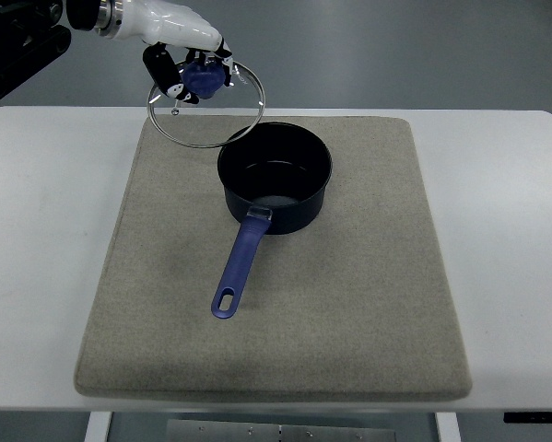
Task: Open pot lid and place left with left hand
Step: 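Lift the glass lid up off the saucepan with the left hand, then carry the lid beside the saucepan and lower it onto the mat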
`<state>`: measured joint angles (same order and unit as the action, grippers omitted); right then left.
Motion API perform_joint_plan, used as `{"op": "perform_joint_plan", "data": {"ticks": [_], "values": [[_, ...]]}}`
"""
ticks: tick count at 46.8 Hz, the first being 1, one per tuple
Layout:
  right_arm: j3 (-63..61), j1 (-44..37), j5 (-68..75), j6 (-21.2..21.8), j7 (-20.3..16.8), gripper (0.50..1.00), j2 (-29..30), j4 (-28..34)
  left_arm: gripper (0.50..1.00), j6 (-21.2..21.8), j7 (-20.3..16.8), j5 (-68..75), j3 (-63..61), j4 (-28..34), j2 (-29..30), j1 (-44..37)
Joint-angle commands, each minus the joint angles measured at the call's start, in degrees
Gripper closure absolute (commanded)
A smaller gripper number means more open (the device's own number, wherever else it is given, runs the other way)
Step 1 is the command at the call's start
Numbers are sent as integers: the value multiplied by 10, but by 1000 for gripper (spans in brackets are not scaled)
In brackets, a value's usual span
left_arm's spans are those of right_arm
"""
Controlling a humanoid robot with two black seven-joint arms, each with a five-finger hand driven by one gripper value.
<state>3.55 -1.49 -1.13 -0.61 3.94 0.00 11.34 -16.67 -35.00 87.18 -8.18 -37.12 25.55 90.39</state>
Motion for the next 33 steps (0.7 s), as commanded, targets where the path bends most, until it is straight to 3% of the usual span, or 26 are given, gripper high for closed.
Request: {"op": "perform_joint_plan", "data": {"ticks": [1, 17, 33], "values": [[0, 0, 0, 0, -1, 583, 0, 0, 1000, -1, 0, 3, 0, -19, 26, 0], [1, 0, 0, 0, -1, 583, 0, 0, 1000, -1, 0, 5, -45, -162, 136, -9], [0, 0, 0, 0, -1, 583, 0, 0, 1000, 6, 0, 4, -53, -194, 144, -31]]}}
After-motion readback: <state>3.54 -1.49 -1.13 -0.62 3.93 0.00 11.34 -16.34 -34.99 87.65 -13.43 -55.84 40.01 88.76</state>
